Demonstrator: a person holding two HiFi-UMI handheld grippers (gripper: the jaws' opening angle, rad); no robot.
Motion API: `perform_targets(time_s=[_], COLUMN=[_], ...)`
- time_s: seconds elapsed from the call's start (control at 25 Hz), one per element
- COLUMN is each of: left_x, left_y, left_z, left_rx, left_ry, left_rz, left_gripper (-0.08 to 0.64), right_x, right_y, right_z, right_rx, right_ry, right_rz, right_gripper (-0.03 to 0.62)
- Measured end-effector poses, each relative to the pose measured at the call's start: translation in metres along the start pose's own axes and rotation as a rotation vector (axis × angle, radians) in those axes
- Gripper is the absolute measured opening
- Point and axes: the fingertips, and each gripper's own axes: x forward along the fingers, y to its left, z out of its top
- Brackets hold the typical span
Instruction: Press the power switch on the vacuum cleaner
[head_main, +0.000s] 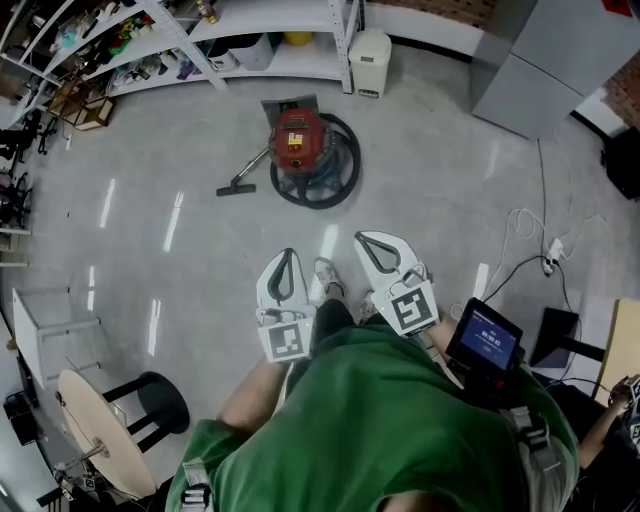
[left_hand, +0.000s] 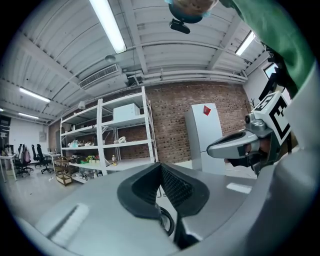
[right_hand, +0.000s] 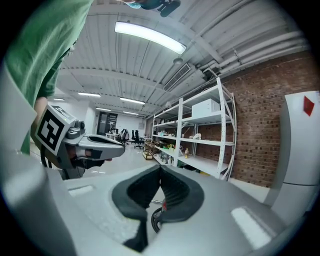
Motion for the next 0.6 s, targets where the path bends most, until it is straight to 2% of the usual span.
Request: perform_targets(time_s=[0.32, 0.6], left_x=[0.056, 0.099], left_y=[0.032, 0.076], left_z=[-0.013, -0.015], left_rx=[-0.021, -0.054], left_ry=[-0.011, -0.025], left_rz=[-0.042, -0.048], left_gripper=[0.006, 0.006], right_x=[0.064, 0.117], right_y=[-0.019, -0.034], right_z=[-0.005, 0.011], right_rx=[-0.021, -0.041], right_ry=[0.03, 0.038], right_rz=[-0.007, -0.022], right_gripper=[0.003, 0.003])
